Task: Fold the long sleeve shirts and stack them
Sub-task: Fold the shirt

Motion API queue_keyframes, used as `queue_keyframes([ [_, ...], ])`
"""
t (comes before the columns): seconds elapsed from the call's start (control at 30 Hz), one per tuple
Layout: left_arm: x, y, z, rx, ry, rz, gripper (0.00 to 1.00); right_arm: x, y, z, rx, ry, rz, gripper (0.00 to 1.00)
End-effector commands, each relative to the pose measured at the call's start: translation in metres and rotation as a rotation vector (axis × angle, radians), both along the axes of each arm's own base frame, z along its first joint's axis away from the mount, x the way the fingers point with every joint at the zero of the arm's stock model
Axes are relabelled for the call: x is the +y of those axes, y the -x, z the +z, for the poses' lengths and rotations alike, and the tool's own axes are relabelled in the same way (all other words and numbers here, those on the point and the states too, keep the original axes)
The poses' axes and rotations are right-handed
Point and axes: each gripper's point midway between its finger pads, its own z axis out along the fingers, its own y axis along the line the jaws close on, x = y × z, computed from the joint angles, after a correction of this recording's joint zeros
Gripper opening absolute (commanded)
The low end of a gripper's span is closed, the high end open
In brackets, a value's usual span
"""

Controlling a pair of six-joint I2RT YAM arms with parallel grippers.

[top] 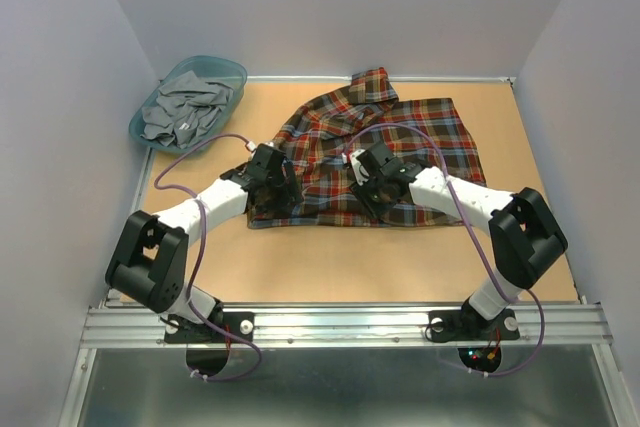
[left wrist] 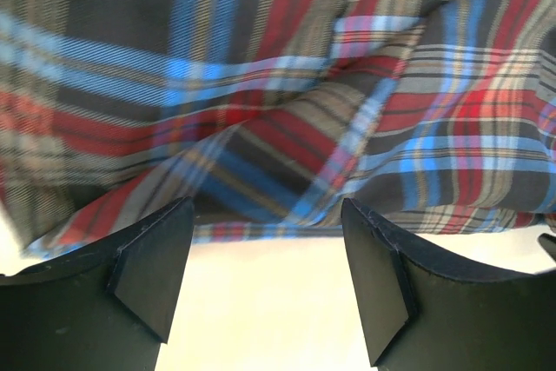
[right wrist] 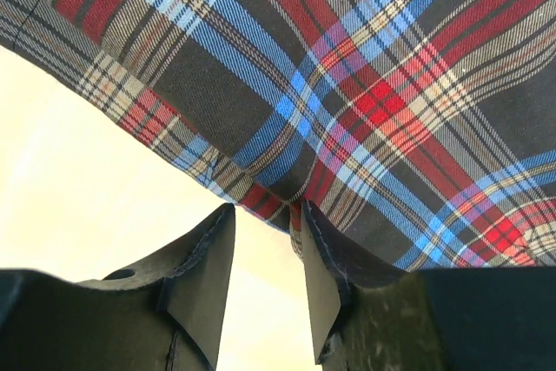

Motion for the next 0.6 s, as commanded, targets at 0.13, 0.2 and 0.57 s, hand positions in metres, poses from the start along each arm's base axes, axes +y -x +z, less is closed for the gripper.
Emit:
queue_keyframes([
  [0.13,-0.029,-0.021,0.004,-0.021,-0.020,-0.070,0.78,-0.010,0.002,0.002,-0.027,0.024,-0.019,0.41],
  [0.2,-0.031,-0.024,-0.003,-0.010,-0.038,-0.074,0.77,-0.011,0.001,0.000,-0.027,0.033,-0.024,0.37],
  [0.57,-0.032,-0.050,-0.016,-0.005,-0.126,-0.060,0.71,-0.021,-0.010,0.000,-0.072,0.094,-0.056,0.10],
])
